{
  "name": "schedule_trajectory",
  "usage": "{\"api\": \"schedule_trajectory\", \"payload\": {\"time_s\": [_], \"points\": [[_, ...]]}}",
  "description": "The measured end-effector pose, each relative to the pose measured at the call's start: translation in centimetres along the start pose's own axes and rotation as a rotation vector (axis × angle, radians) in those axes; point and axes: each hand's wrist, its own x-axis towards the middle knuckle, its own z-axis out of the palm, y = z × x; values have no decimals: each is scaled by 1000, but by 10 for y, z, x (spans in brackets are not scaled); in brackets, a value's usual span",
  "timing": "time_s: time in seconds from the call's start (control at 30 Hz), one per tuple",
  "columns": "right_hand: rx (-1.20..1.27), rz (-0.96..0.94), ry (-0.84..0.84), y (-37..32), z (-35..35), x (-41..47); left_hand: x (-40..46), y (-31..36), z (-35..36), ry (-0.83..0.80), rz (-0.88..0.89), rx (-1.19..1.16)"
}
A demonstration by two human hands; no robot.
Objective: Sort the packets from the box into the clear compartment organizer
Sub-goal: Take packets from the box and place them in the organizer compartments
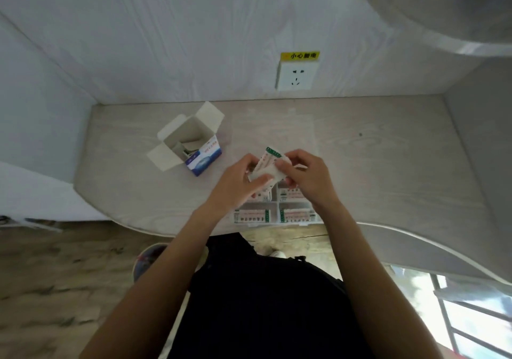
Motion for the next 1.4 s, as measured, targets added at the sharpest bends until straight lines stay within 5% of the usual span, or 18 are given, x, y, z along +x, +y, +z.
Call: {"api": "schedule_trajectory", "payload": {"time_s": [0.23,0.47,0.9,1.13,1.4], "points": [[33,-47,-97,10,-14,-21,-16,2,28,-116,-234,-463],[154,118,-62,33,-28,-38,-38,-2,58,28,-208,-488],[184,-32,53,29,-54,-38,-42,1,45,207,-204,-475],[-228,-95,58,53,-48,-25,-55,-22,17,407,-278,-439],[-477,-138,176,60,-30,-14,-63,-32,11,411,-351,-410]]}}
